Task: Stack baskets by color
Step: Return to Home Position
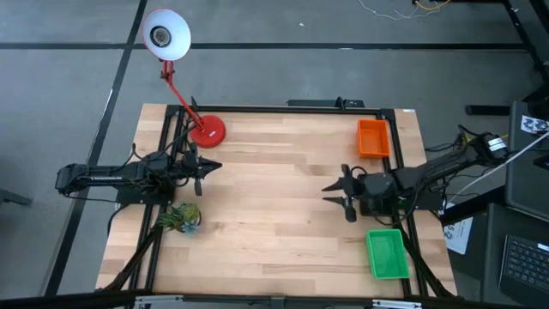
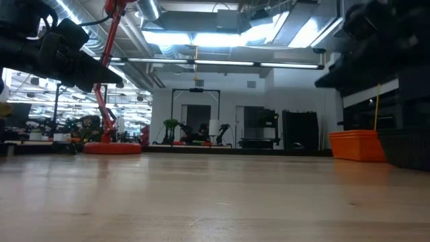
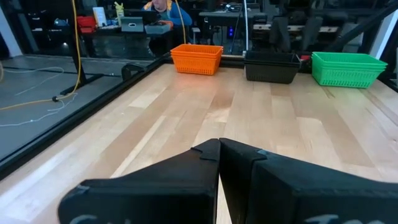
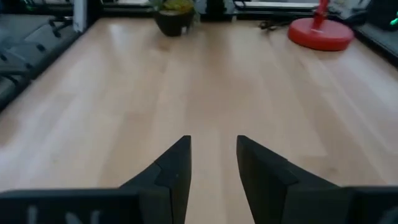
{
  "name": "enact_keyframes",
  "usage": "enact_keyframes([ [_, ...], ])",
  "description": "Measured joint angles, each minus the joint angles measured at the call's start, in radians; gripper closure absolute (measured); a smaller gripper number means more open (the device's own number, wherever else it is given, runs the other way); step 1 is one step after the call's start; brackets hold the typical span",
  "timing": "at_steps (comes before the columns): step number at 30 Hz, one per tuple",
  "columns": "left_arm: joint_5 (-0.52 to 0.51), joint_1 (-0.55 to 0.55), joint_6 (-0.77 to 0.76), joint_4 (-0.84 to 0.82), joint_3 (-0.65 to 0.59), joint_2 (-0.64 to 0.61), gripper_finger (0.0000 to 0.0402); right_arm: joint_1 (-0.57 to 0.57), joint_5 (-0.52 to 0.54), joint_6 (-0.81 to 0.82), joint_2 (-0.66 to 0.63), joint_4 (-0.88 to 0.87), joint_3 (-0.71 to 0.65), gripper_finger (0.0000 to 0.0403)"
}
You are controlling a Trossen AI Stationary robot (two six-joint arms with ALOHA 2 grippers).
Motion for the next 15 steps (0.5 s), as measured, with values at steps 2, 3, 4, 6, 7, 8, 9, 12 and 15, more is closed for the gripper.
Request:
enact_keyframes([
  [2, 0.000, 0.000, 0.000, 0.000, 0.000, 0.000, 0.0401, -0.025, -0.001, -0.035, -0.040, -0.002, -0.040, 0.0275],
  [3, 0.000, 0.000, 0.000, -0.001, 0.000, 0.000, 0.0401, -0.037, -0.002, -0.040, -0.059, -0.004, -0.062, 0.0275],
  [4, 0.000, 0.000, 0.000, -0.001, 0.000, 0.000, 0.0401, -0.048, -0.002, -0.041, -0.079, -0.007, -0.087, 0.0275],
  [6, 0.000, 0.000, 0.000, -0.001, 0.000, 0.000, 0.0401, -0.072, -0.001, -0.044, -0.113, -0.015, -0.130, 0.0275],
  [7, 0.000, 0.000, 0.000, -0.001, 0.000, 0.000, 0.0401, -0.085, -0.001, -0.047, -0.134, -0.015, -0.149, 0.0275],
  [8, 0.000, 0.000, 0.000, -0.001, 0.000, 0.000, 0.0401, -0.099, -0.001, -0.049, -0.155, -0.012, -0.163, 0.0275],
  [9, 0.000, 0.000, 0.000, -0.001, 0.000, 0.000, 0.0401, -0.111, -0.001, -0.047, -0.171, -0.011, -0.175, 0.0275],
  [12, 0.000, 0.000, 0.000, -0.001, 0.000, 0.000, 0.0401, -0.128, -0.001, -0.040, -0.214, -0.011, -0.209, 0.0275],
  [15, 0.000, 0.000, 0.000, -0.001, 0.000, 0.000, 0.0401, -0.132, 0.000, -0.040, -0.244, 0.005, -0.242, 0.0275],
])
